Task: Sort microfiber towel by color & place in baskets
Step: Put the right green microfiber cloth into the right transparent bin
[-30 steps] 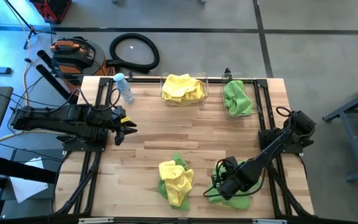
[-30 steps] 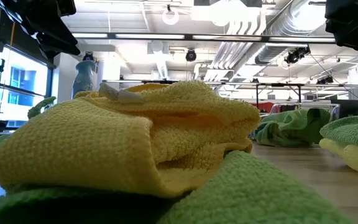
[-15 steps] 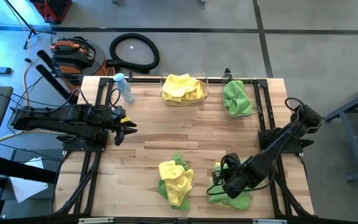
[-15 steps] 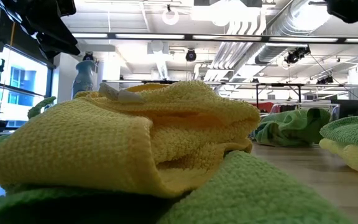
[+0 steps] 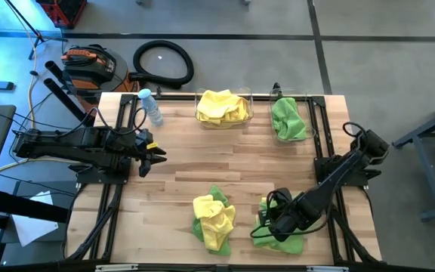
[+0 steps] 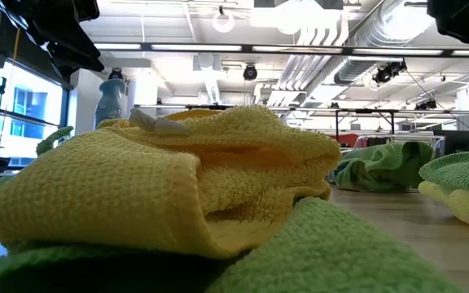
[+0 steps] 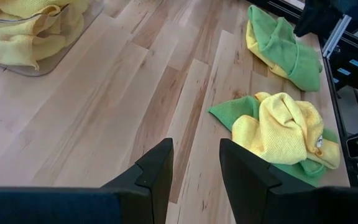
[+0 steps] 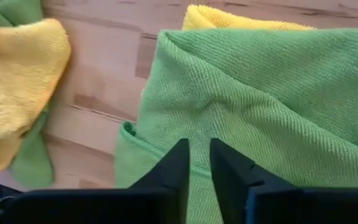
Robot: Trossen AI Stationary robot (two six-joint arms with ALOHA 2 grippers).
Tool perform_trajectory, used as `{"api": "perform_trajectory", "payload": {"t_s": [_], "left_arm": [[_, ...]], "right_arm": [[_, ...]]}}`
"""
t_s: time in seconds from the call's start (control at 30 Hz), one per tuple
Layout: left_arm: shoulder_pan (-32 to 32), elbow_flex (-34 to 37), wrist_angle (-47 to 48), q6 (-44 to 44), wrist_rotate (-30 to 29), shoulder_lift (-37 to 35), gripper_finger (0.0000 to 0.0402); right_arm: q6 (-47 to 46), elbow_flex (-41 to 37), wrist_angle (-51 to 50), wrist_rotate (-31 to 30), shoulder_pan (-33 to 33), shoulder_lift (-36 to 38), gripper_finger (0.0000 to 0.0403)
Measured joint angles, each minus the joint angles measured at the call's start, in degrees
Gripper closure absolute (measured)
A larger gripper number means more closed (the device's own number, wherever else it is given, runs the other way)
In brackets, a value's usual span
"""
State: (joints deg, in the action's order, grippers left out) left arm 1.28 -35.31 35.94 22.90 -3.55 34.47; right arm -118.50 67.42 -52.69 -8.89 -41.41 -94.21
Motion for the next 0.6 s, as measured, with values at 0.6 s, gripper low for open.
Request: {"api": "perform_trajectory", "payload": {"t_s": [0.6], "left_arm": [[0.0,0.0,0.0,-0.48,-0.04,0.01,0.0283]], "right_arm": [[1.97,-0.02,1.51,3.57,0.0,-7.76,0.031]]}}
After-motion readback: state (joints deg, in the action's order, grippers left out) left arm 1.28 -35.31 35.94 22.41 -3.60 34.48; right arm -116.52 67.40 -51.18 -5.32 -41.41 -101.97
